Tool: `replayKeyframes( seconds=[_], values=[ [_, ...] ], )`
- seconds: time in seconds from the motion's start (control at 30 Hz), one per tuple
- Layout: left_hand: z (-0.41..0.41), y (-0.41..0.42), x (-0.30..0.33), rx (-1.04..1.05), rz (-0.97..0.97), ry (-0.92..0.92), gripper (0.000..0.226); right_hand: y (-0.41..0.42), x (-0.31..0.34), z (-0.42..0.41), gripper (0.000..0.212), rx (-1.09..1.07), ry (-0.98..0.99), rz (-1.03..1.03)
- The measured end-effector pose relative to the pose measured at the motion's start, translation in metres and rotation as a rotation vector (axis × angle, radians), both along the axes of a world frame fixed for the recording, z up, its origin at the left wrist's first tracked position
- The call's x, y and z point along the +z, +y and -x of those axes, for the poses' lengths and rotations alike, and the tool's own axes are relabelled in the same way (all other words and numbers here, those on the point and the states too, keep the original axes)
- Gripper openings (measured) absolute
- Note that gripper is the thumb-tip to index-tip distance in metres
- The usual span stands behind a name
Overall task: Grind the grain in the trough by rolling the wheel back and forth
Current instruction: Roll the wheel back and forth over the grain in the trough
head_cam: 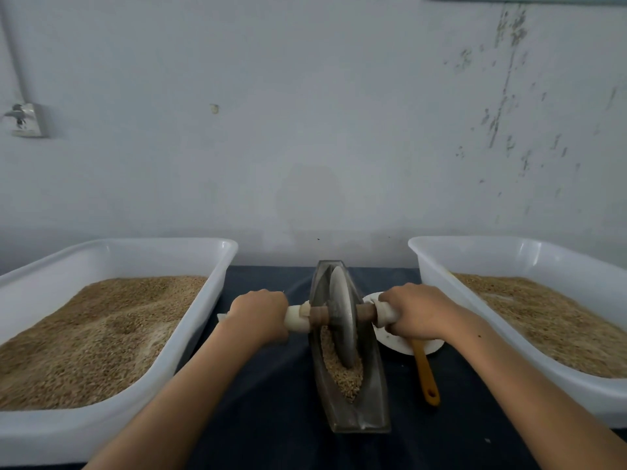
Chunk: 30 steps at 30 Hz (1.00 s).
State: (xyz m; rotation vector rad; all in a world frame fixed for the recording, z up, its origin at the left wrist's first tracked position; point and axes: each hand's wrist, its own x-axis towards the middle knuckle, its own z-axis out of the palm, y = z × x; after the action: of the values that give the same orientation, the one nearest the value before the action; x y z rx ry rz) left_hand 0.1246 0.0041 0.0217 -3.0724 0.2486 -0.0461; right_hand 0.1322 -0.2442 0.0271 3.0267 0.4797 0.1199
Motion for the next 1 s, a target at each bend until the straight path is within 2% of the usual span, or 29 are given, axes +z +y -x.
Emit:
replayKeyframes(
  seconds=[0.13, 0.27, 0.43, 0.6, 0.73, 0.83, 0.9, 1.0],
  values=[
    [-0.002, -0.002, -0.002, 0.009, -0.023, -0.075, 0.03, 0.0, -0.003, -0.001, 0.016, 0.01, -0.028, -0.039],
    [-0.005, -0.005, -0.007, -0.009, -0.008, -0.245, 0.021, 0.001, -0.012, 0.0, 0.02, 0.004, -0.189, -0.079],
    [-0.005, -0.004, -0.014, -0.005, 0.029, -0.323, 0.018, 0.006, -0.02, -0.002, 0.022, 0.022, -0.375, -0.126],
    [-0.005, -0.001, -0.012, -0.011, 0.028, -0.229, 0.023, 0.004, -0.012, 0.0, 0.013, 0.012, -0.256, -0.068],
    [-0.003, 0.001, -0.005, -0.023, 0.005, -0.068, 0.034, 0.004, -0.003, 0.003, 0.014, 0.006, -0.113, -0.012],
    [-0.003, 0.001, -0.003, -0.022, -0.011, -0.033, 0.036, 0.005, 0.002, 0.004, 0.013, 0.0, -0.056, -0.013],
    [-0.005, 0.001, -0.005, -0.016, -0.005, -0.033, 0.036, 0.006, 0.001, 0.004, 0.012, 0.001, -0.07, -0.019],
    [-0.008, 0.0, -0.008, -0.003, 0.018, -0.08, 0.032, 0.008, -0.006, 0.004, 0.013, -0.002, -0.195, -0.046]
  ],
)
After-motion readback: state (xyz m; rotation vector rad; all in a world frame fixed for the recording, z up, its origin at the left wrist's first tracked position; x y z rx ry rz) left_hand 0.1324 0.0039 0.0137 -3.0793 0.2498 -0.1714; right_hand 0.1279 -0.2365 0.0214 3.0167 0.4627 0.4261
